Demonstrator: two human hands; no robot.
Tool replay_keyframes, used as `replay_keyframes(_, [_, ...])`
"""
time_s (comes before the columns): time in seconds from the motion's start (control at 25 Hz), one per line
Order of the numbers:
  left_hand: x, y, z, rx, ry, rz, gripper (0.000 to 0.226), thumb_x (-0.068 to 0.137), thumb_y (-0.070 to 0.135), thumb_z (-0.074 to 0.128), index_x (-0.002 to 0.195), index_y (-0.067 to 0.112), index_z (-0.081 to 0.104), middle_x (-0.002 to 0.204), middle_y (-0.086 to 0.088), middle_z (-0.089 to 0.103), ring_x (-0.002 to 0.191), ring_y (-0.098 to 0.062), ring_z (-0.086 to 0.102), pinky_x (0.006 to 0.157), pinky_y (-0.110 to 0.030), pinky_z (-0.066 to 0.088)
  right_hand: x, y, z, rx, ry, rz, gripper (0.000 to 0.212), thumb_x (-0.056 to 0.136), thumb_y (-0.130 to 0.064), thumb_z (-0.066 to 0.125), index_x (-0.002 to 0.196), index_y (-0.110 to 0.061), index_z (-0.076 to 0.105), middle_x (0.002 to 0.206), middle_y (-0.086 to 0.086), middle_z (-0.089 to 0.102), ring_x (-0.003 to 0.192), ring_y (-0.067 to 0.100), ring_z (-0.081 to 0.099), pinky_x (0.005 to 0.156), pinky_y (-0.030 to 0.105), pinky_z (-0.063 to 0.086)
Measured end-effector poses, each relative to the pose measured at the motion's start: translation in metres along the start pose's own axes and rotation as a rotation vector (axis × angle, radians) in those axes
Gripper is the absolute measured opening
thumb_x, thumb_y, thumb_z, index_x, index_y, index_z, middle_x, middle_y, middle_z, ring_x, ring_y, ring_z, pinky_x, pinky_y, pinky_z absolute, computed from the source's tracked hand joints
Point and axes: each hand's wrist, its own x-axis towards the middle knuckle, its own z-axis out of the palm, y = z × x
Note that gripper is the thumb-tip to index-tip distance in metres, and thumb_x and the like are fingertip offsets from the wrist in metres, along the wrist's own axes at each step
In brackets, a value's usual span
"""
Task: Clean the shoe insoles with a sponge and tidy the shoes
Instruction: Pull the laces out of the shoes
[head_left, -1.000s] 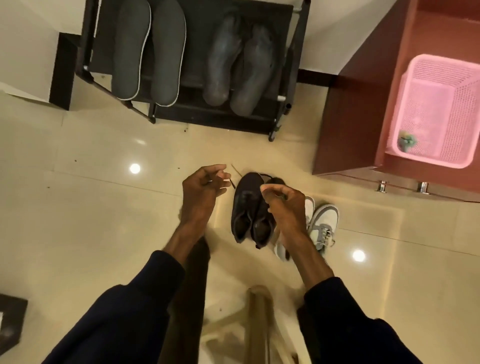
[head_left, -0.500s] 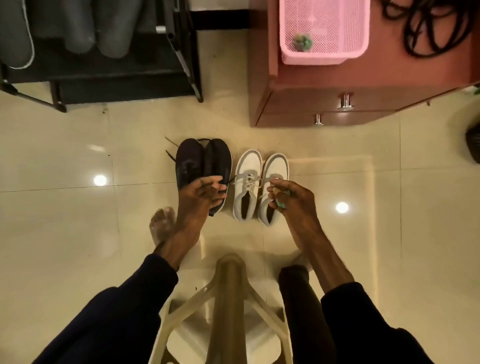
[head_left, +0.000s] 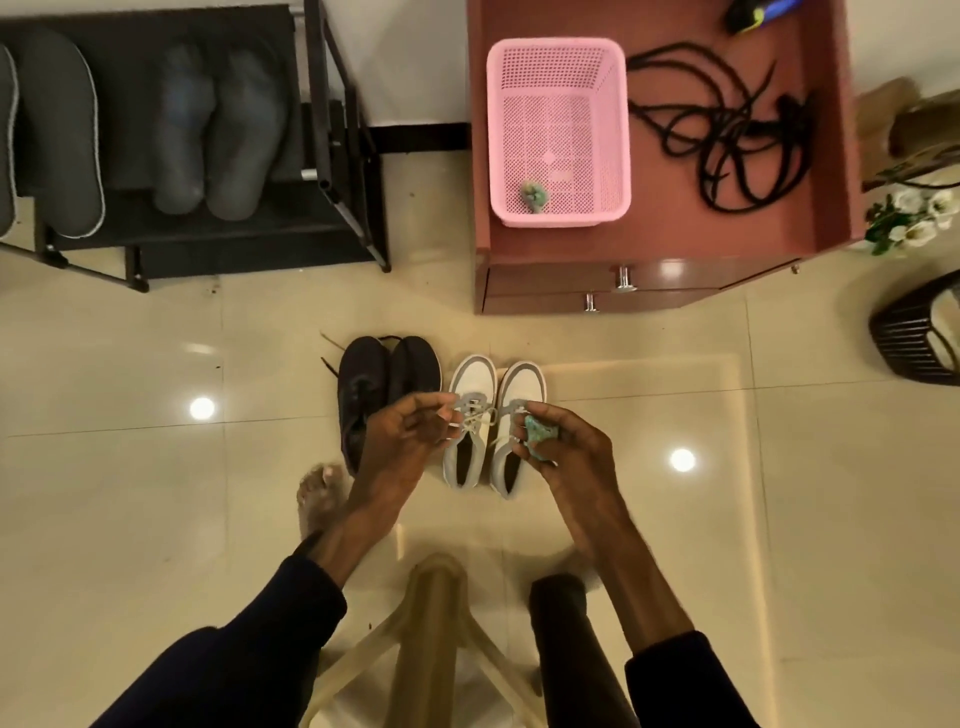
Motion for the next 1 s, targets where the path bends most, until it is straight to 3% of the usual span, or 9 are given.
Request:
replay_keyframes(0.12, [0.006,0.023,0.027,-0.023,-0.022,0.025,0.024,0.089,0.020,0.068,0.110,0.008,0.071,0.094,-0.005,0.079,0.089,-0.018,0.076,0.083,-0.028,0.061,0.006,-0.021,-0.010,-0.003,-0.012,-0.005,0.043,0.084,0.023,0.058,0.106,-0.010,0.073,0.107,0.012,0.076,0.109,0.034,0.070,0.100,0.051,0.054])
replay_keyframes(0.28, [0.024,0.050,0.051,-0.026,-0.007,0.051,0.029,0.084,0.030,0.071,0.107,0.013,0.073,0.099,-0.007,0.079,0.096,-0.028,0.074,0.090,-0.038,0.059,0.018,-0.054,-0.019,-0.029,-0.035,-0.061,0.044,0.084,0.023,0.058,0.108,-0.010,0.074,0.114,0.013,0.074,0.110,0.032,0.070,0.101,0.051,0.054])
replay_keyframes(0.48, [0.033,0.060,0.074,0.000,-0.002,0.037,0.013,0.095,0.017,0.068,0.106,0.014,0.074,0.100,-0.008,0.079,0.099,-0.030,0.074,0.089,-0.039,0.059,0.028,-0.077,-0.032,-0.013,-0.064,-0.104,0.037,0.088,0.017,0.063,0.110,-0.010,0.073,0.113,0.013,0.074,0.110,0.034,0.070,0.099,0.050,0.055])
replay_keyframes(0.72, [0.025,0.066,0.078,-0.022,0.023,0.029,0.030,0.084,0.030,0.072,0.107,0.011,0.073,0.100,-0.008,0.078,0.099,-0.032,0.074,0.093,-0.044,0.059,0.025,-0.084,-0.036,-0.046,-0.082,-0.102,0.032,0.093,0.013,0.060,0.112,-0.009,0.073,0.114,0.013,0.074,0.109,0.033,0.071,0.099,0.050,0.055])
replay_keyframes(0.88, [0.032,0.085,0.080,-0.046,0.024,0.079,0.028,0.086,0.027,0.071,0.108,0.009,0.073,0.098,-0.009,0.078,0.096,-0.030,0.074,0.090,-0.042,0.058,0.031,-0.115,-0.021,-0.199,-0.061,-0.239,0.031,0.093,0.013,0.058,0.116,-0.005,0.069,0.107,0.011,0.076,0.100,0.028,0.074,0.093,0.044,0.059])
replay_keyframes(1.0, [0.047,0.102,0.077,-0.030,0.026,0.126,0.019,0.095,0.017,0.068,0.110,0.006,0.072,0.097,-0.009,0.078,0.095,-0.029,0.075,0.085,-0.035,0.060,0.057,-0.156,0.009,-0.416,0.016,-0.508,0.027,0.092,0.009,0.061,0.112,-0.007,0.070,0.102,0.007,0.075,0.091,0.015,0.074,0.083,0.030,0.060])
